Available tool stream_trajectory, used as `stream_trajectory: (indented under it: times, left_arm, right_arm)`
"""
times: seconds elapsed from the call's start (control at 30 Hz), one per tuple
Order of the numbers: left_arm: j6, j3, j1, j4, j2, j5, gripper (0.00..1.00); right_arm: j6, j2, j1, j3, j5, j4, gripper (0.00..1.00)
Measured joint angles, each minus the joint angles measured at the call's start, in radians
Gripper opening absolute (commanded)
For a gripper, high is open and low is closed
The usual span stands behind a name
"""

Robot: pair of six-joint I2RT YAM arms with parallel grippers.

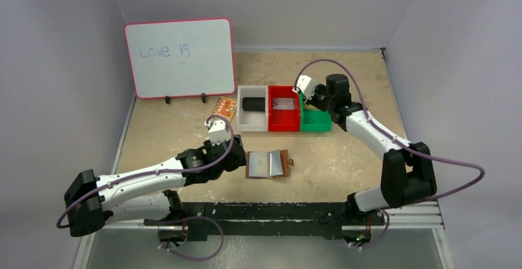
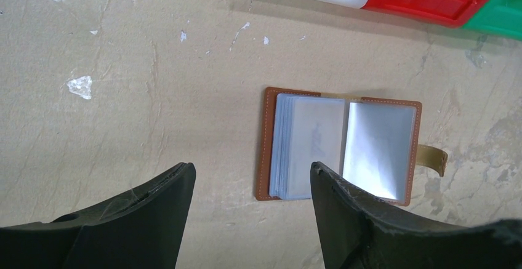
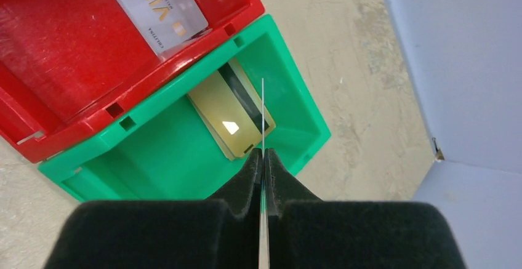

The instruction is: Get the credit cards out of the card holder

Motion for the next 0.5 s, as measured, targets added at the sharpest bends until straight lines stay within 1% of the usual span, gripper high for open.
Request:
stream_trajectory:
  times: [0.2,0.5]
  left_arm:
    - [0.0,-0.001,0.0,-0.019,0.0,-0.008,0.7]
    - [0.0,-0.001,0.0,-0.051,-0.011,-0.03,0.7]
  right_arm:
    - [-0.032,0.09,0.0,0.061,-0.024,-0.032,0.0]
    - [-0.105,0.17,-0.008,0.073,-0.032,-0.04,0.0]
